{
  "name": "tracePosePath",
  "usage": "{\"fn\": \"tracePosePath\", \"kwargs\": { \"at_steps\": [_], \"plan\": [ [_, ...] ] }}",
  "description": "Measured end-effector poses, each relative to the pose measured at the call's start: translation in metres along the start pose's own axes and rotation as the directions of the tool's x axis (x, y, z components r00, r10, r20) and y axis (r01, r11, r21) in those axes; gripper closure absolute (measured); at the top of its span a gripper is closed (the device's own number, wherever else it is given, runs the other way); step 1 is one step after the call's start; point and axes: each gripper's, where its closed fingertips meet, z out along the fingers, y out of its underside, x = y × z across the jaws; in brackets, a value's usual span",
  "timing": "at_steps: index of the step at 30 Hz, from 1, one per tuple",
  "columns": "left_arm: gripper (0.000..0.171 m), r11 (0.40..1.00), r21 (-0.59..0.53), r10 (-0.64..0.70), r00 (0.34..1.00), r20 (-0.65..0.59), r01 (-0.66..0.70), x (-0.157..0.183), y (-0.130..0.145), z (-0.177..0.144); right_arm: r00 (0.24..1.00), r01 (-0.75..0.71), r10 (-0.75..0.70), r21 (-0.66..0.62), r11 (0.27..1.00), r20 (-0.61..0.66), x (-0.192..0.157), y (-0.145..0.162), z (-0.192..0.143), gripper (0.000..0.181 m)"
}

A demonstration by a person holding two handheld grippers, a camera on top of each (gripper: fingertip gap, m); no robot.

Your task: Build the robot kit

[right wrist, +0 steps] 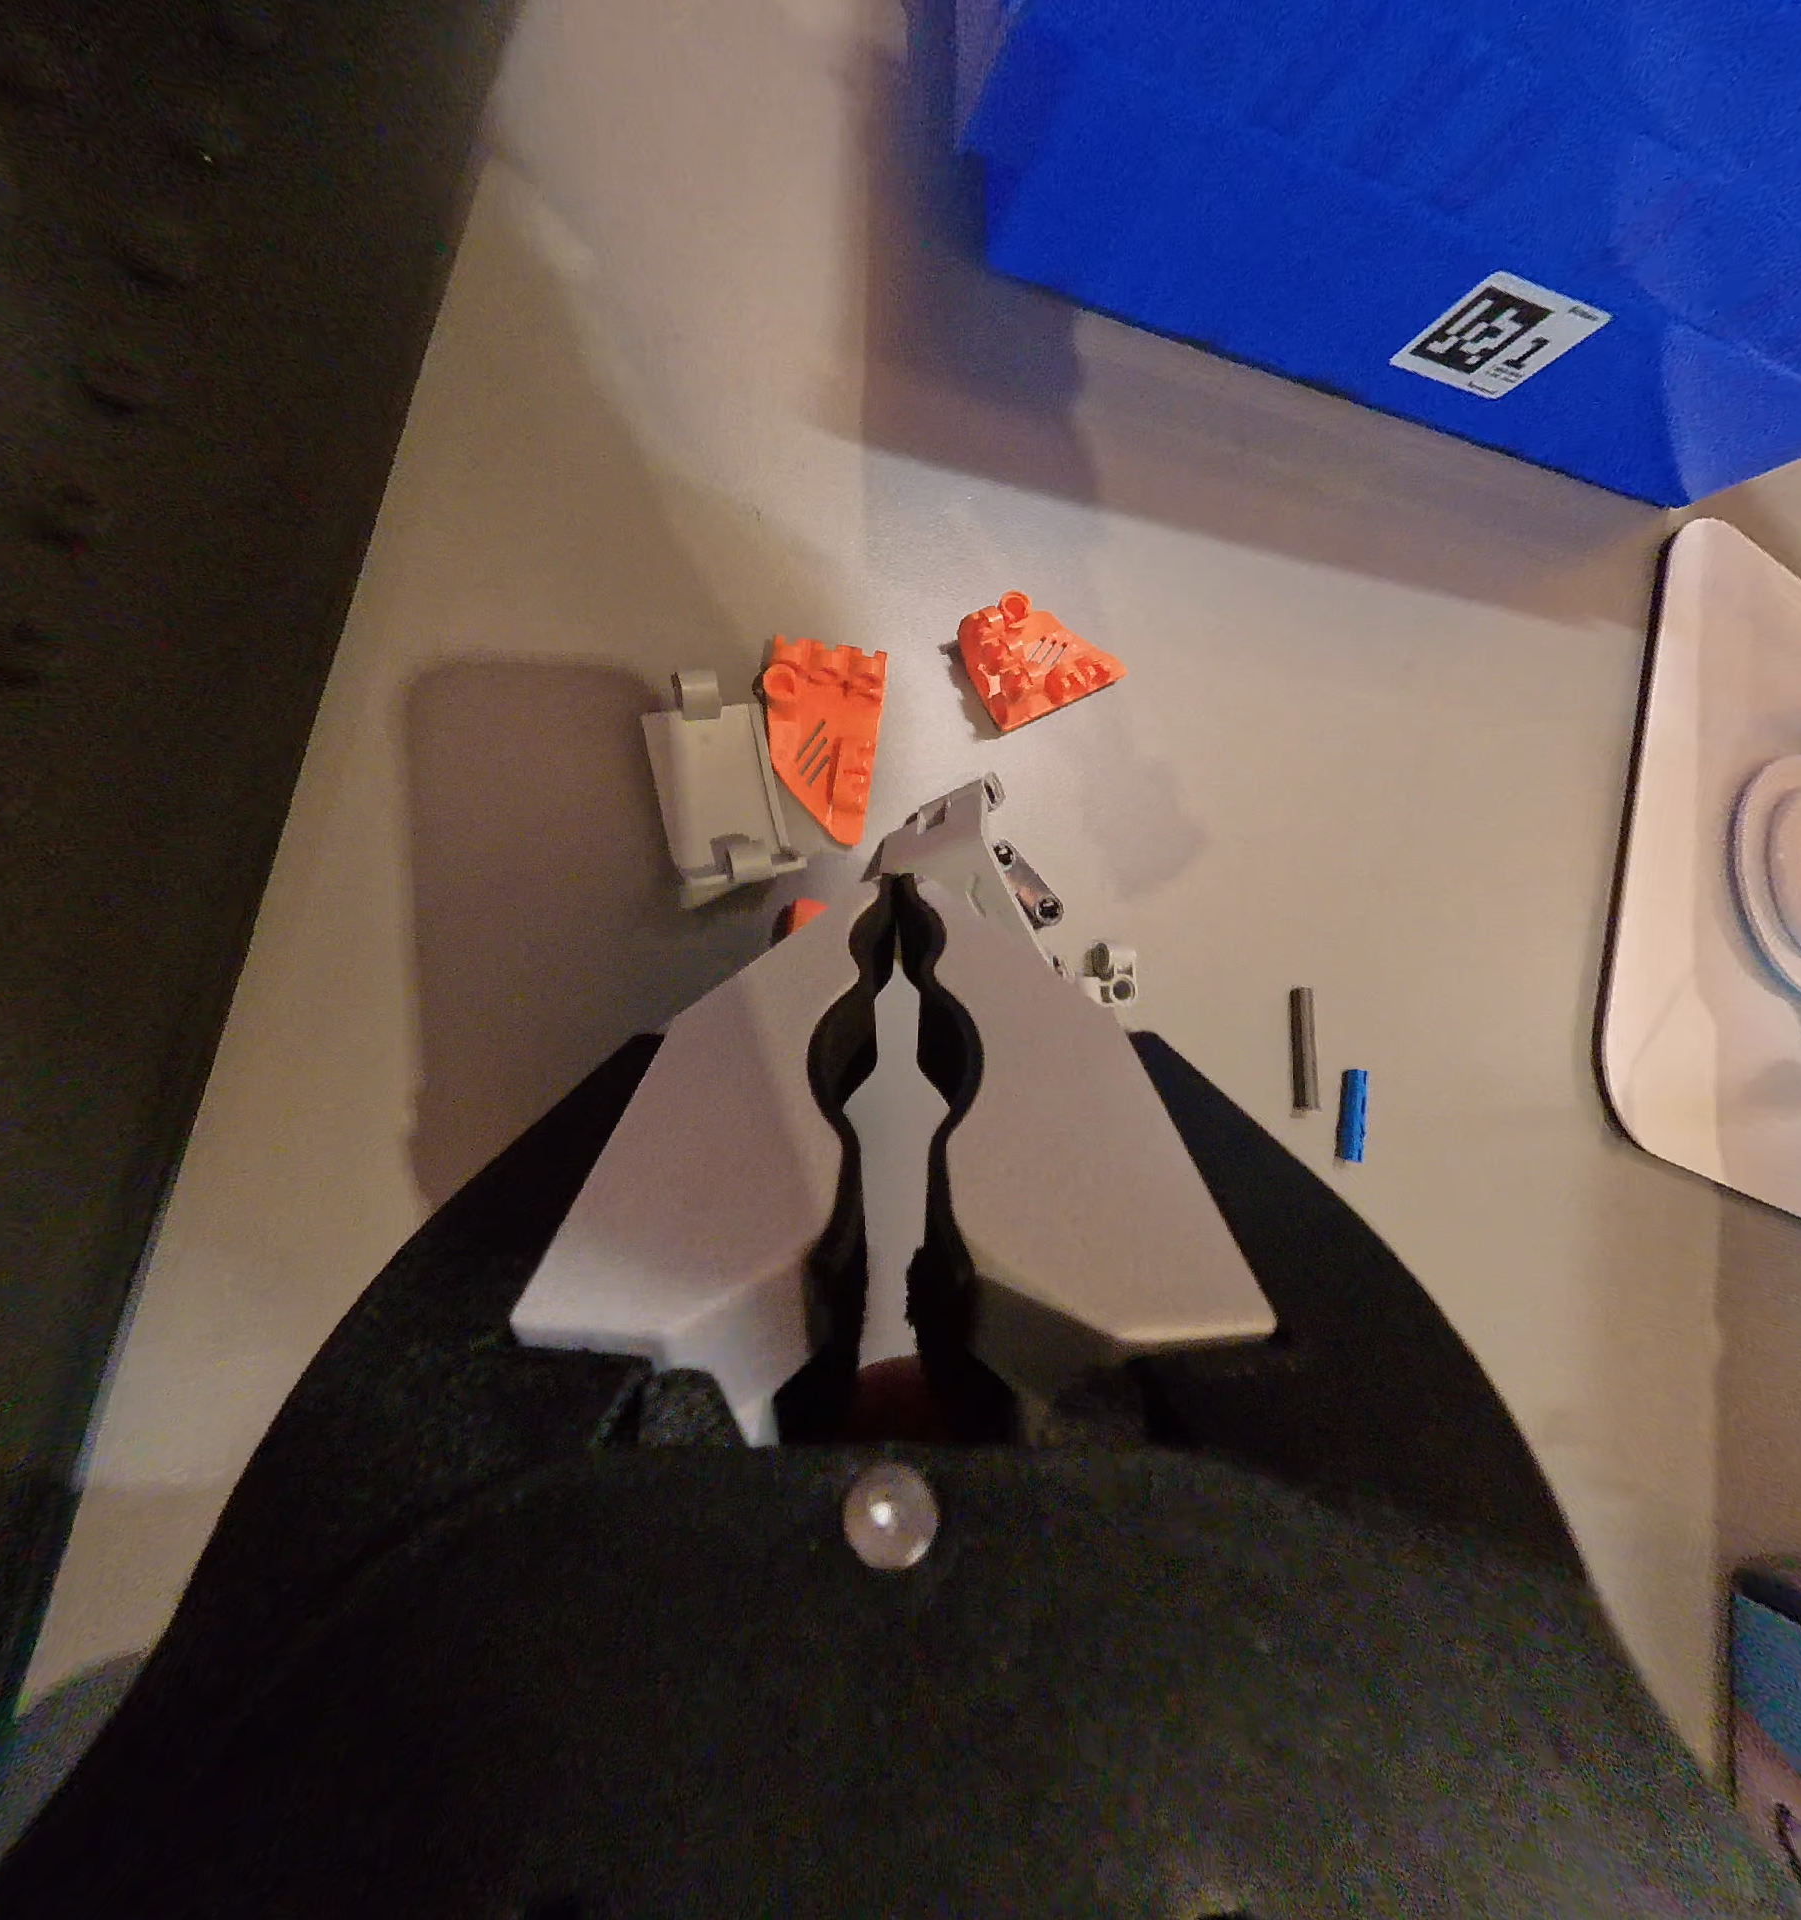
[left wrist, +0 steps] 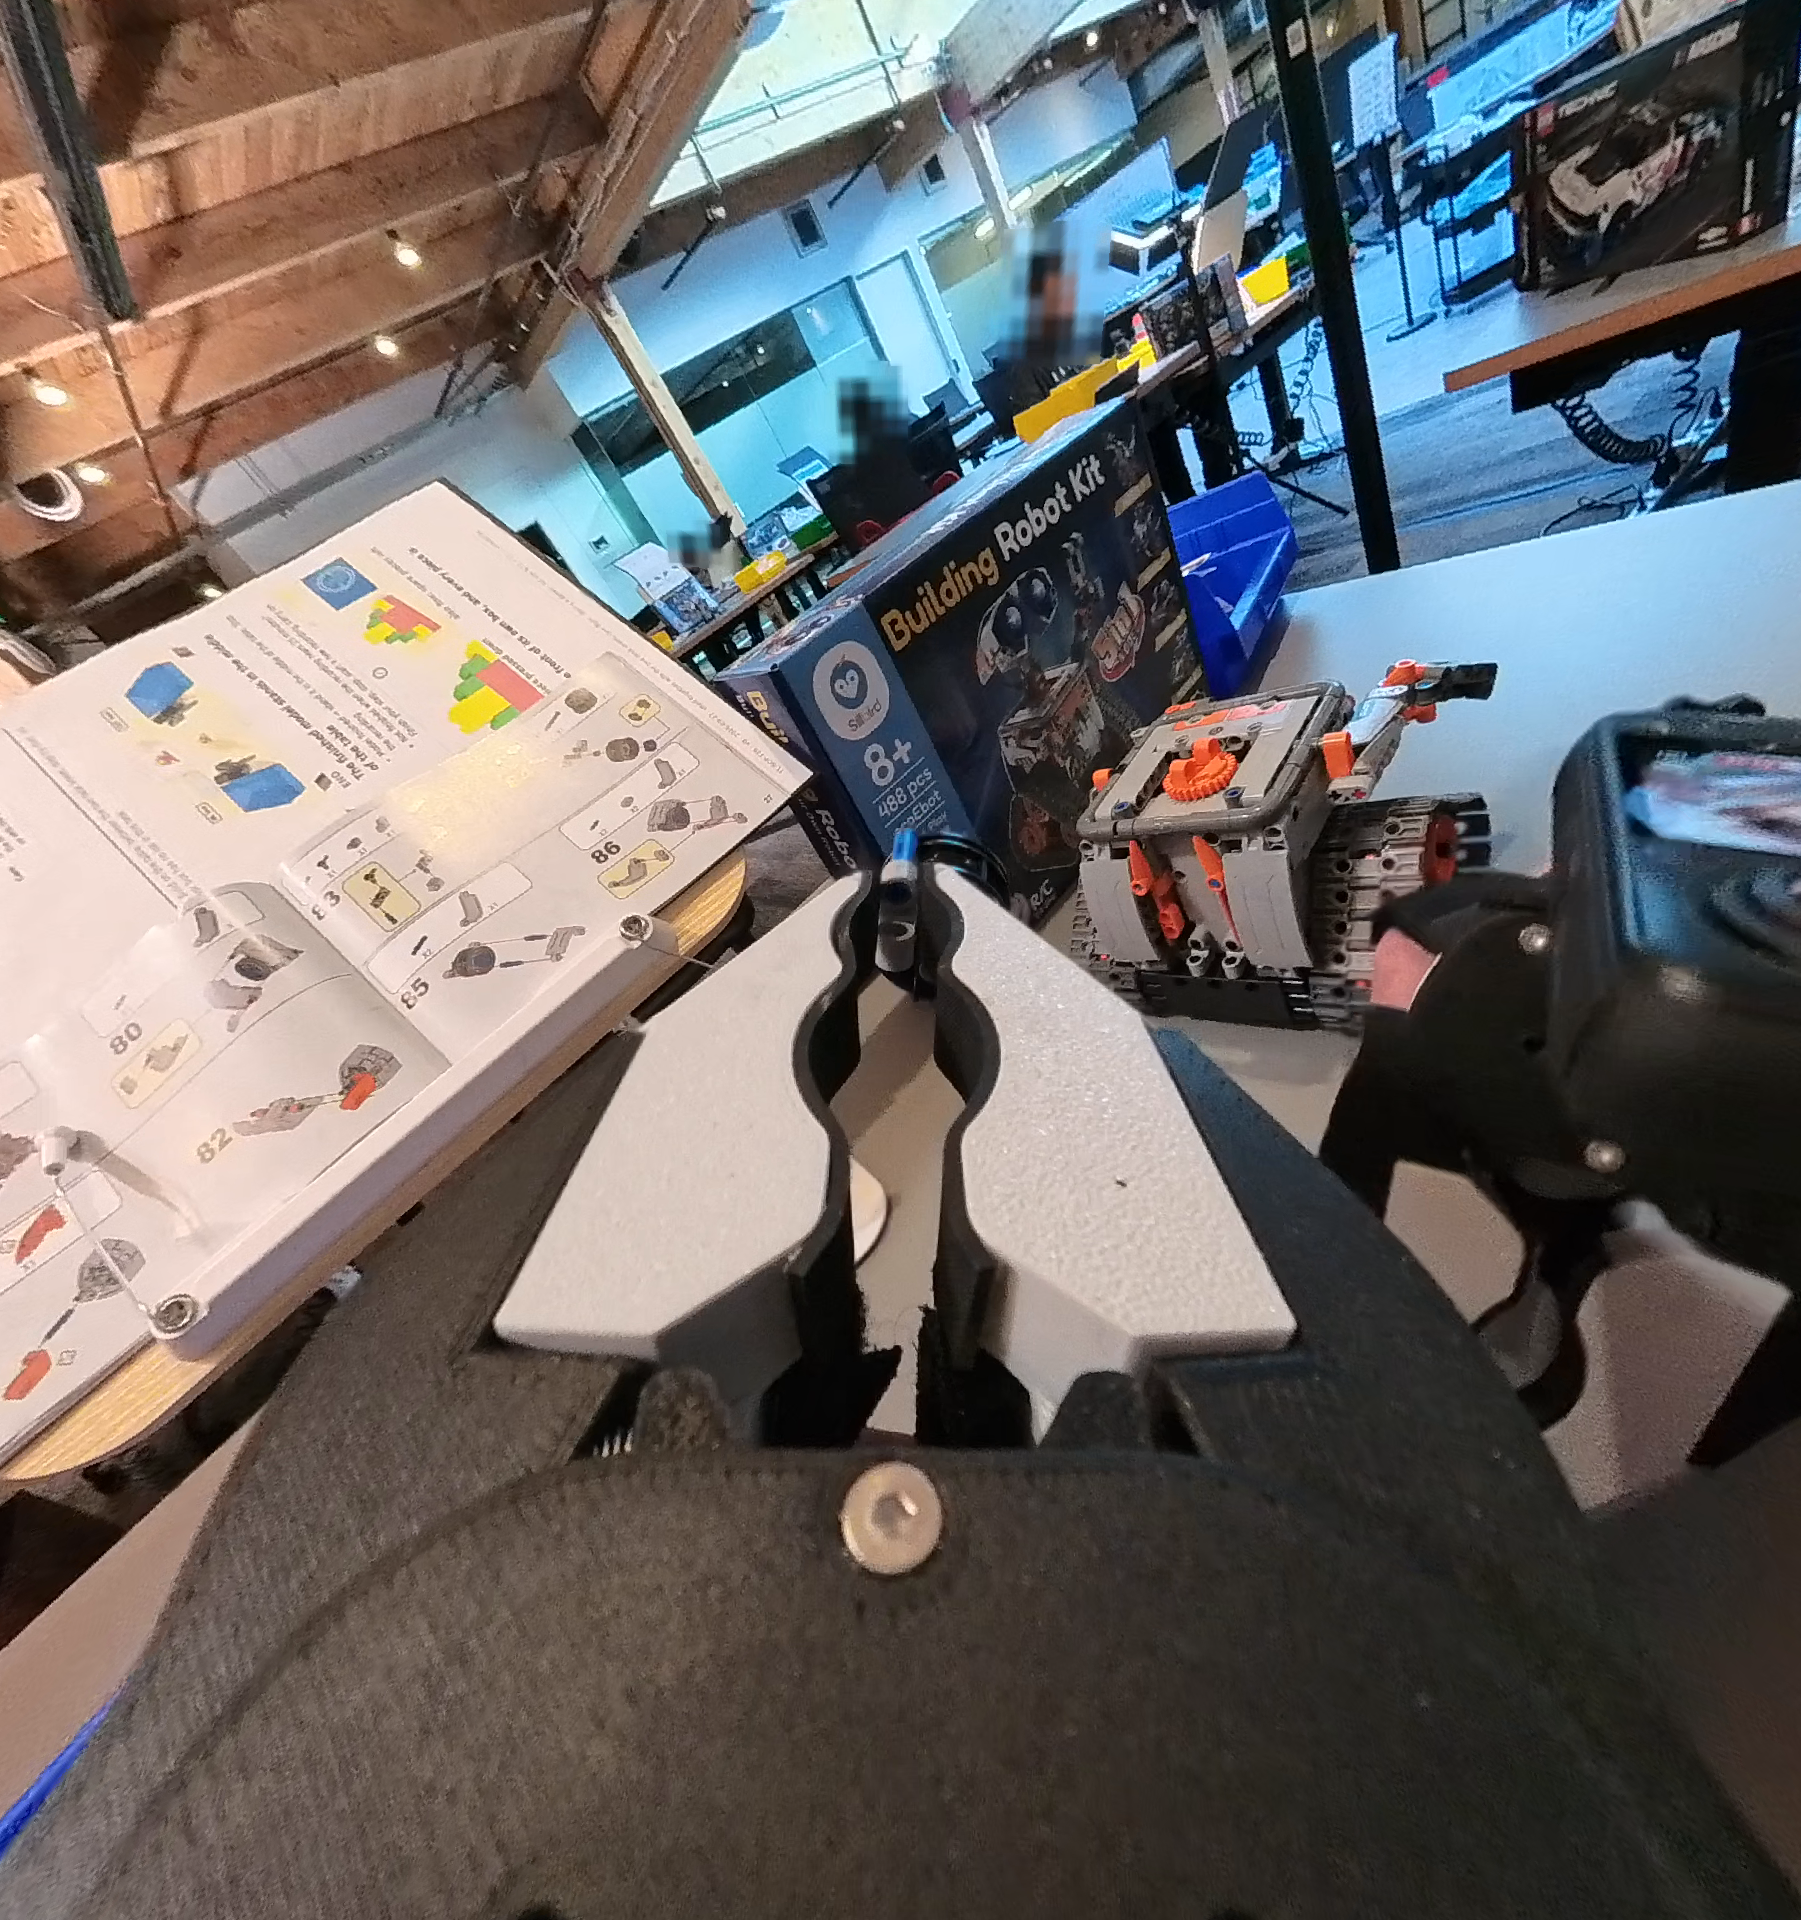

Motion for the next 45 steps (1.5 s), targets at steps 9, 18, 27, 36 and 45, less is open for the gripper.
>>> {"fn": "tracePosePath", "kwargs": {
  "at_steps": [9,18,27,36,45],
  "plan": [
    [0.167,1.0,0.002,-0.02,1.0,-0.004,0.02,-0.002,0.0,-0.001,0.998,-0.05,0.053,-0.095,0.994,0.027,-0.004,0.035,-0.054,0.181],
    [0.167,0.999,-0.029,0.017,0.999,-0.048,-0.018,0.021,0.005,0.011,0.985,-0.135,0.142,-0.08,0.988,0.096,-0.017,0.052,-0.057,0.179],
    [0.167,0.998,-0.046,0.039,0.999,-0.029,-0.04,0.019,0.008,0.014,0.997,-0.072,0.072,0.051,0.996,0.006,0.01,0.0,-0.024,0.166],
    [0.167,0.998,-0.039,0.041,0.999,0.004,-0.041,0.008,0.008,0.007,1.0,0.025,-0.024,-0.082,0.996,0.002,0.01,0.005,0.009,0.157],
    [0.167,0.998,-0.037,0.042,0.999,0.004,-0.042,0.006,0.008,0.007,0.999,0.036,-0.035,-0.068,0.997,0.02,0.008,0.004,0.006,0.181]
  ]
}}
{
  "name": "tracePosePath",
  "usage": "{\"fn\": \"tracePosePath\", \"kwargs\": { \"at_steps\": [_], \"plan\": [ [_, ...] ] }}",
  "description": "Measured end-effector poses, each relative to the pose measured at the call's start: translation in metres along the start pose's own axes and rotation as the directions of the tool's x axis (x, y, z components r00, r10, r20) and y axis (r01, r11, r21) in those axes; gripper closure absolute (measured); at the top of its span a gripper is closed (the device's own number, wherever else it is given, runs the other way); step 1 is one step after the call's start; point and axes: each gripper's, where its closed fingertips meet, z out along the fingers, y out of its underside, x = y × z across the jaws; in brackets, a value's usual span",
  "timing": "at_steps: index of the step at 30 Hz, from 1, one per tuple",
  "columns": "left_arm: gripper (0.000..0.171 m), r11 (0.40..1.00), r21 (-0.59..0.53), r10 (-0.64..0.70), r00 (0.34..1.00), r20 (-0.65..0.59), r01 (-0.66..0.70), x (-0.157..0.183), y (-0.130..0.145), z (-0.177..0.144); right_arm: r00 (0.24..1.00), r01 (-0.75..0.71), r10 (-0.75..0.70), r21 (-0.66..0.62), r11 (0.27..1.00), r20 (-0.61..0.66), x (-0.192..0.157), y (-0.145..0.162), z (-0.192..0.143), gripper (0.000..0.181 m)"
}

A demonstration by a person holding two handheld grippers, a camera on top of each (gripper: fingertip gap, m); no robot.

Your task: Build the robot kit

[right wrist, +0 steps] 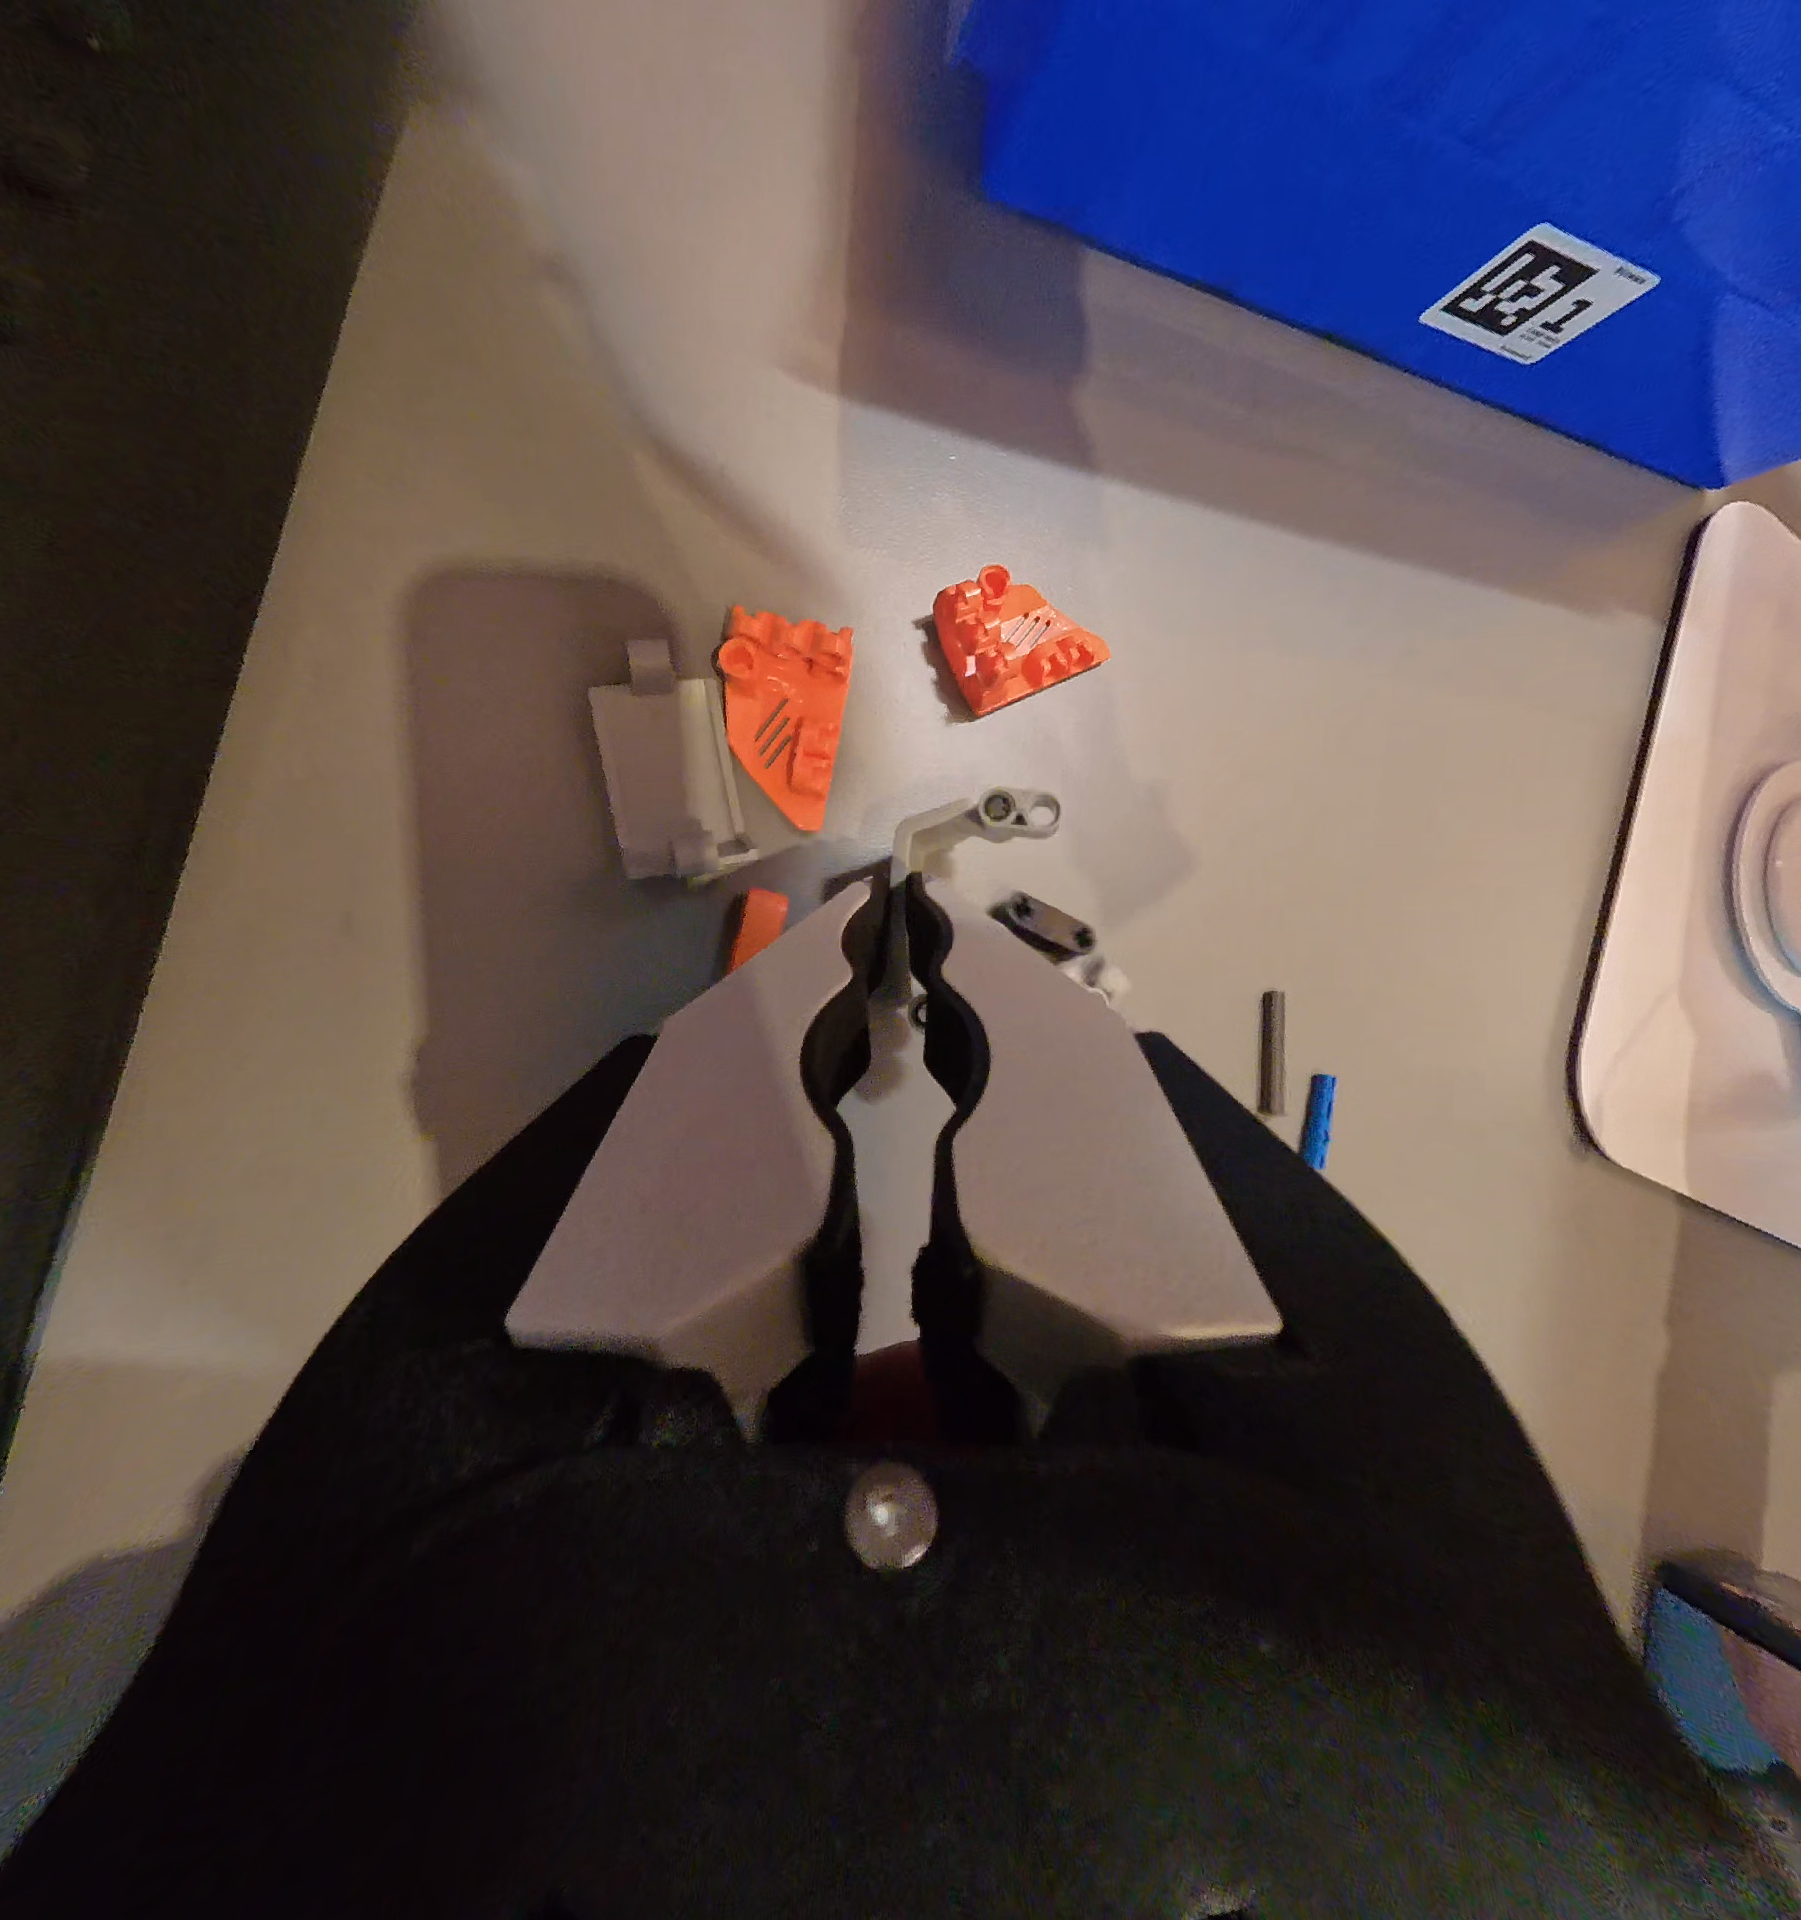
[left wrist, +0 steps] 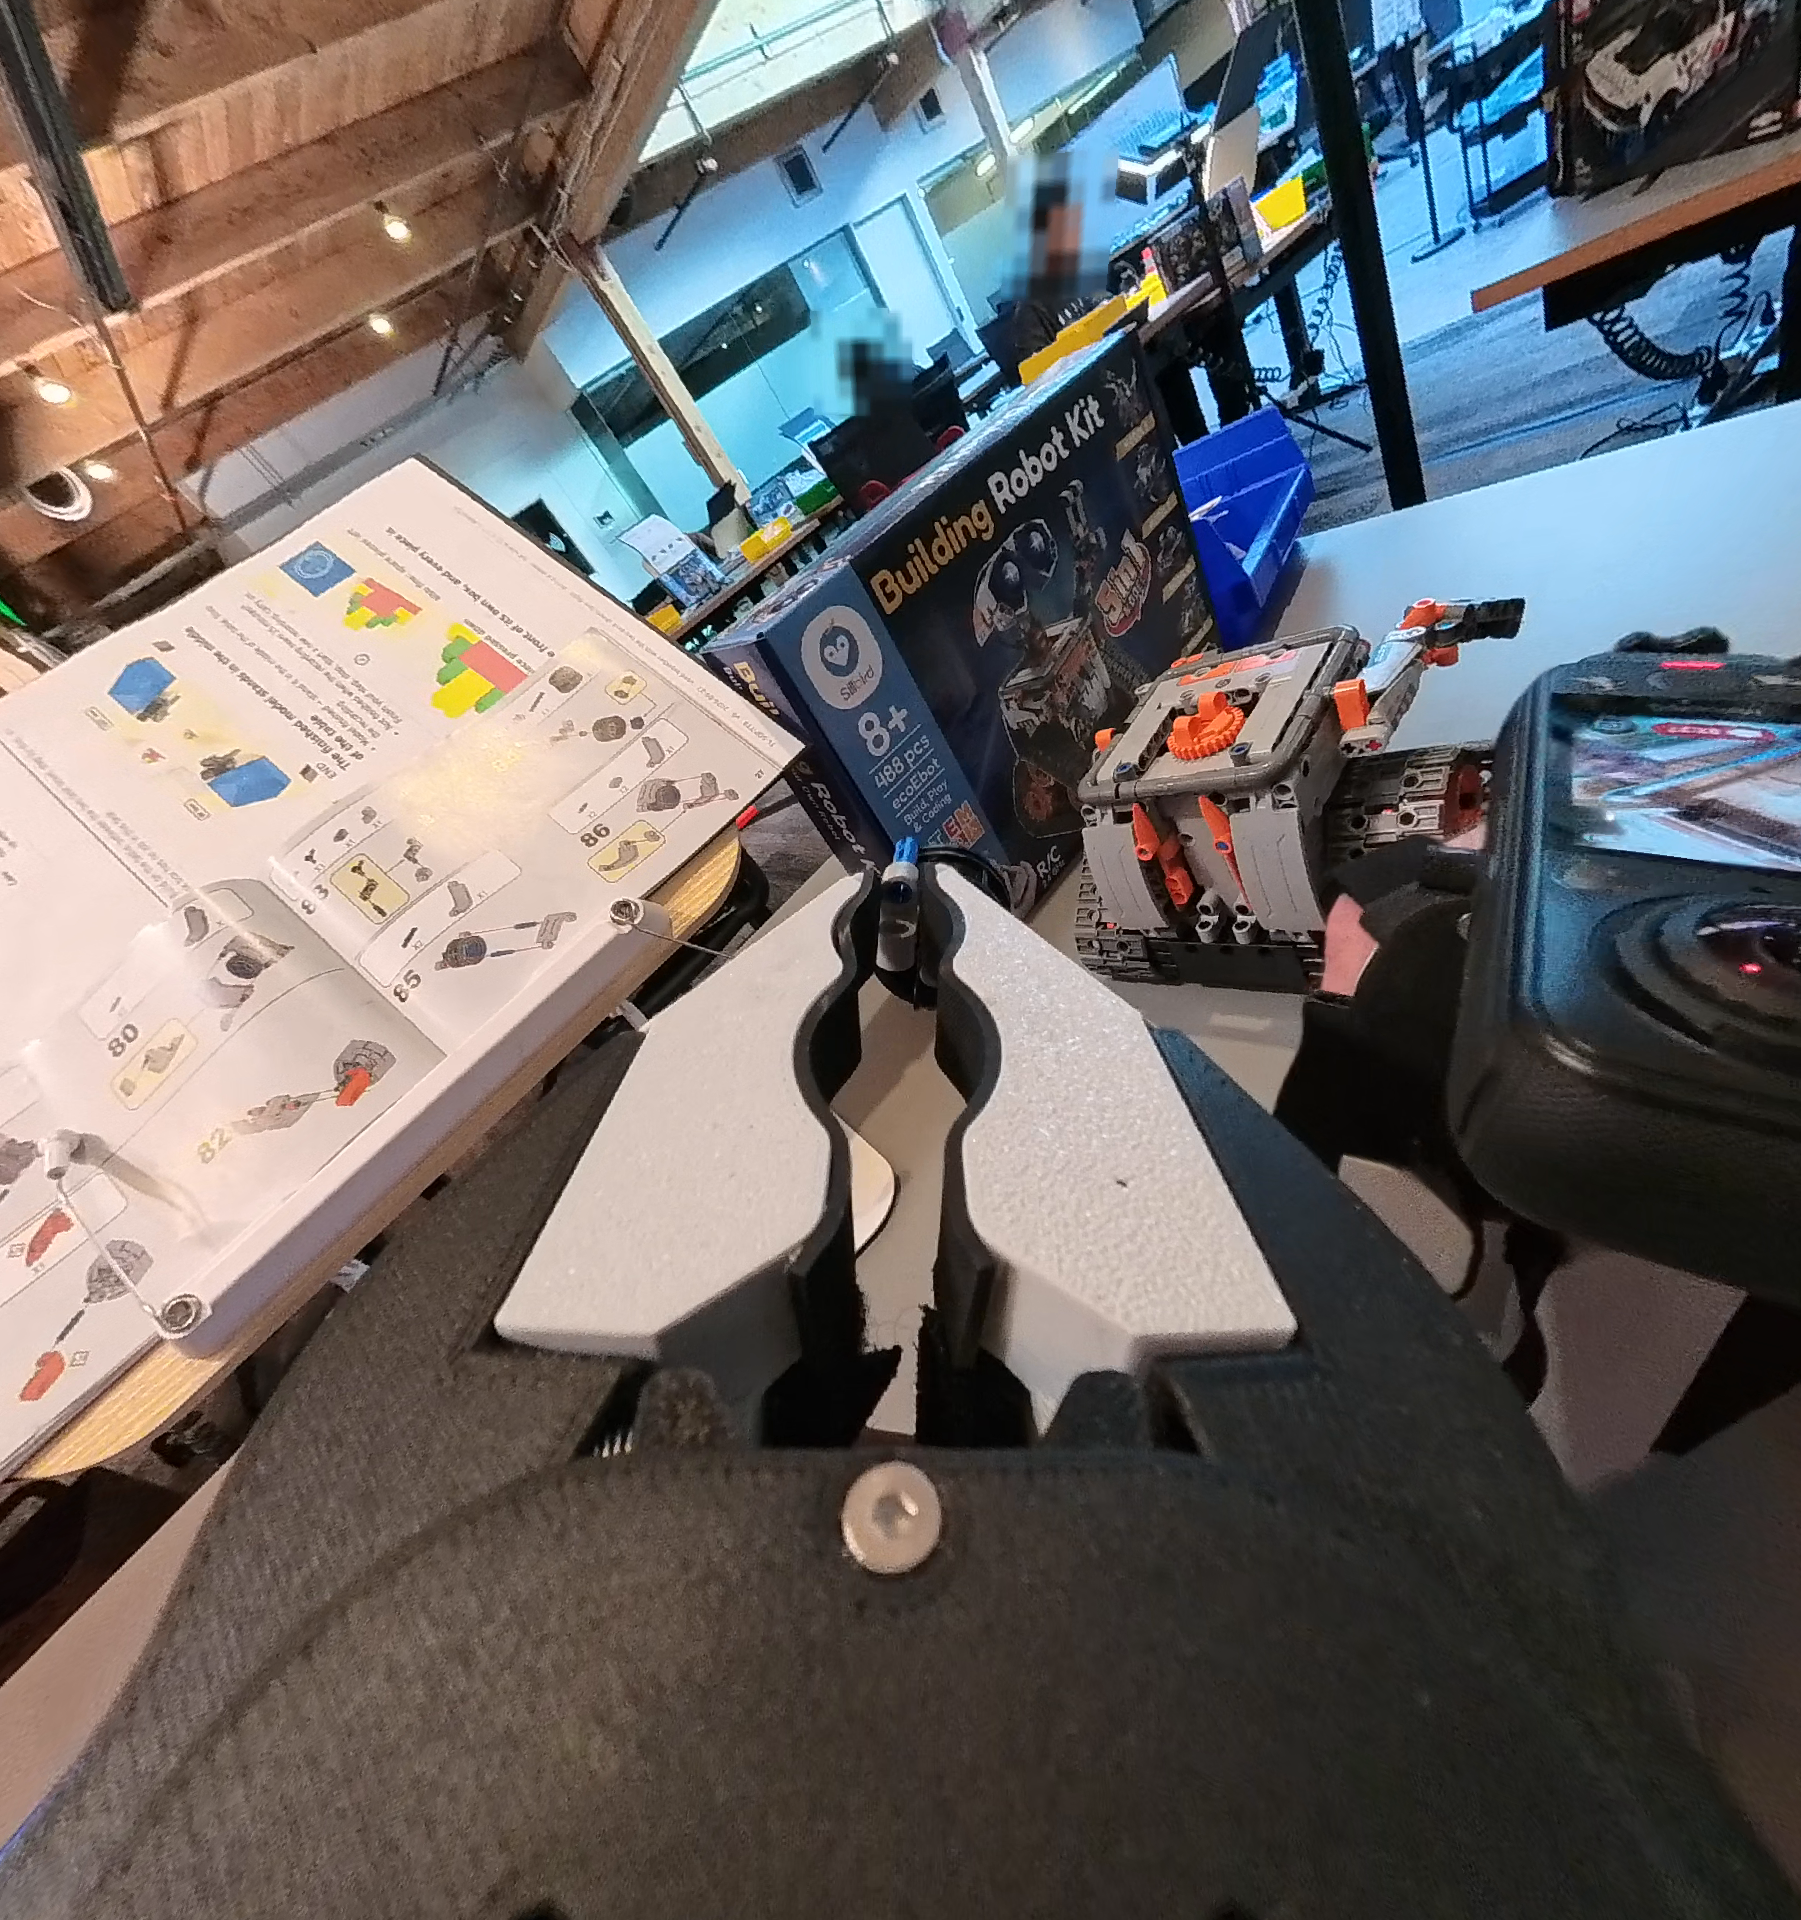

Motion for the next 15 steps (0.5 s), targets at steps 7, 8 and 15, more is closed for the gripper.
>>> {"fn": "tracePosePath", "kwargs": {
  "at_steps": [7,8,15],
  "plan": [
    [0.167,1.0,-0.008,-0.002,1.0,0.003,0.002,-0.001,0.003,0.001,0.999,-0.036,0.035,0.037,0.999,0.025,-0.005,0.002,-0.018,0.181],
    [0.167,1.0,-0.008,-0.002,1.0,0.003,0.002,-0.001,0.003,0.001,0.998,-0.056,0.054,0.056,0.997,0.029,-0.005,0.0,-0.024,0.181],
    [0.167,1.0,-0.019,-0.002,1.0,-0.009,0.002,0.002,0.006,0.003,0.98,-0.183,0.175,0.093,0.979,0.092,-0.011,0.014,-0.057,0.181]
  ]
}}
